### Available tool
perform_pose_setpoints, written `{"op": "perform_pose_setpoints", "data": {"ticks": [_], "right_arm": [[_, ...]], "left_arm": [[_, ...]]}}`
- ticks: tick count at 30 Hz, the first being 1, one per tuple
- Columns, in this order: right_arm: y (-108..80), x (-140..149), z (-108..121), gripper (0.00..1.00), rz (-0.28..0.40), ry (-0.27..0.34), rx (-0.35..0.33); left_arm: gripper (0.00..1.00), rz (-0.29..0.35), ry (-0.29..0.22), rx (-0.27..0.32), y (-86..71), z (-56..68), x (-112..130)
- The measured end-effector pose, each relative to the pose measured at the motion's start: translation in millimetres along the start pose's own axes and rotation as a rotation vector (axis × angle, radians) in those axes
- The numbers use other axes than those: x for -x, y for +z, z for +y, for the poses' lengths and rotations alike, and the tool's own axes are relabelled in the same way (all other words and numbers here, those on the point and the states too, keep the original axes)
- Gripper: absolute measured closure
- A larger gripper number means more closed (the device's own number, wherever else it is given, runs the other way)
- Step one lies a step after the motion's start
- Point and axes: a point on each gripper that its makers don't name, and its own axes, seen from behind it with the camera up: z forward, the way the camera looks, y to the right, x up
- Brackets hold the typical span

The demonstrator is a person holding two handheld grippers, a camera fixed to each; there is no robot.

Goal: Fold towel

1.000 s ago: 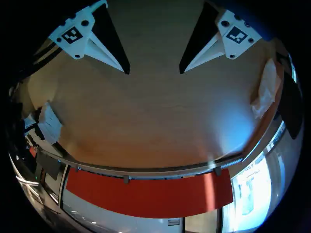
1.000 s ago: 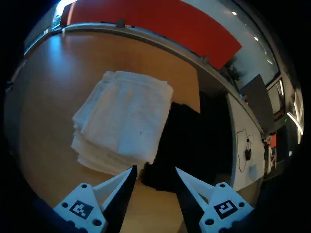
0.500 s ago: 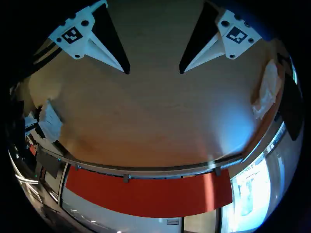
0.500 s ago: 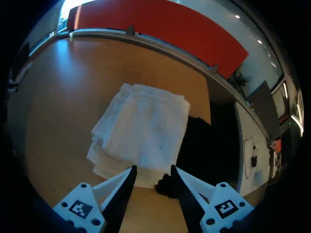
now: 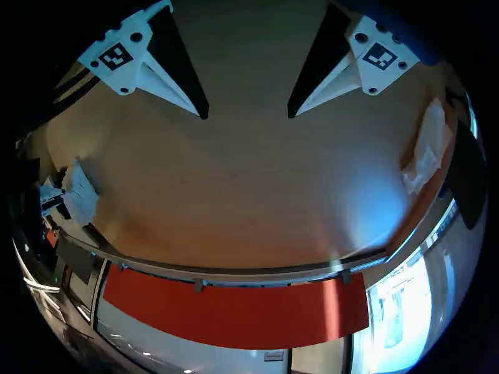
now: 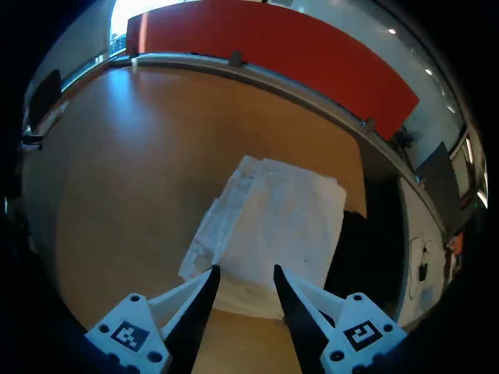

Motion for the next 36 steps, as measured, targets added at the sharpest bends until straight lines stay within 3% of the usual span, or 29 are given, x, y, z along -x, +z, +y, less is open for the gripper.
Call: {"op": "perform_pose_setpoints", "data": {"ticks": [8, 20, 36], "right_arm": [[3.8, -5, -11, 0.39, 0.002, -0.013, -0.026], [7.2, -7, -14, 0.91, 0.009, -0.013, -0.037], [2.5, -24, -28, 0.94, 0.048, -0.025, -0.082]], "left_arm": [[0.06, -0.001, -0.005, -0.003, 0.4, -2.0, 1], [0.06, 0.000, -0.006, -0.004, 0.9, -3.0, 1], [0.06, 0.001, -0.005, -0.003, 2.1, -2.8, -1]]}}
